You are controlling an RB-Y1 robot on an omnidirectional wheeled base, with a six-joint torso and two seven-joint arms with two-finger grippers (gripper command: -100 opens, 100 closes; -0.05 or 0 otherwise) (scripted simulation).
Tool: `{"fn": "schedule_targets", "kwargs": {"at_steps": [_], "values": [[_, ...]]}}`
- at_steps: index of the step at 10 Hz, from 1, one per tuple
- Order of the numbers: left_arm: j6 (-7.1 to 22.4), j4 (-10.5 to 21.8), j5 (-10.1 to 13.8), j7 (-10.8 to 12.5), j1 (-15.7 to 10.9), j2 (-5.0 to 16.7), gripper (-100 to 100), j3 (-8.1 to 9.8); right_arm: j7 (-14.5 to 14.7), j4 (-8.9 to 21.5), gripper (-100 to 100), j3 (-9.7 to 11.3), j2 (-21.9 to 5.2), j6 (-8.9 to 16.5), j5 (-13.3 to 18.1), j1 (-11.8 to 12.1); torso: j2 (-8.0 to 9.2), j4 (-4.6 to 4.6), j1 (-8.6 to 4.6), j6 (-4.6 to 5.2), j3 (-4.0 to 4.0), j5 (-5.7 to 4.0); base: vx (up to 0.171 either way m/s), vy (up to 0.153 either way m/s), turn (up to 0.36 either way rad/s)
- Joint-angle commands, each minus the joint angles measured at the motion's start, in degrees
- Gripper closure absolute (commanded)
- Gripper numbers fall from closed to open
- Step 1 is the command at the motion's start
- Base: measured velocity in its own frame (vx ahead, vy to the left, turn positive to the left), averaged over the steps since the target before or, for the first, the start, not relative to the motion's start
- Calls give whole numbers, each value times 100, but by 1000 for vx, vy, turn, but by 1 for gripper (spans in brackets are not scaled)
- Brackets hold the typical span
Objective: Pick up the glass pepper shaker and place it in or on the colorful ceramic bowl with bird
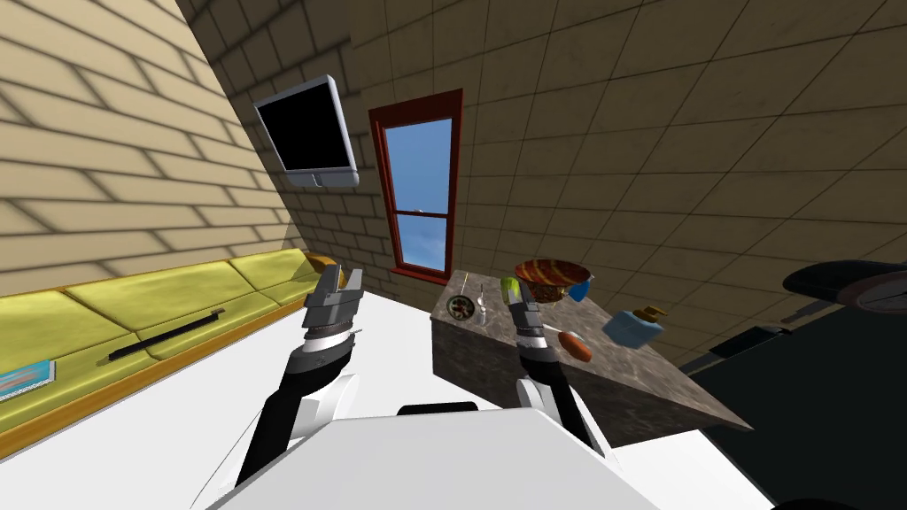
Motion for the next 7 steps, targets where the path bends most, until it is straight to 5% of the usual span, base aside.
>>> {"fn": "schedule_targets", "kwargs": {"at_steps": [1, 7], "values": [[0, 0, 0, 0, 0, 0, 0, 0, 91, 97, -100, -89, -168, 165, 148, 30, 0, 0, 0, 0, 0, 0, -36, 152, -44], [0, 0, 0, 0, 0, 0, 0, 0, 534, 625, -100, -457, -721, 811, 805, 58, -11, -2, 13, 0, -6, 3, -29, 158, -54]]}}
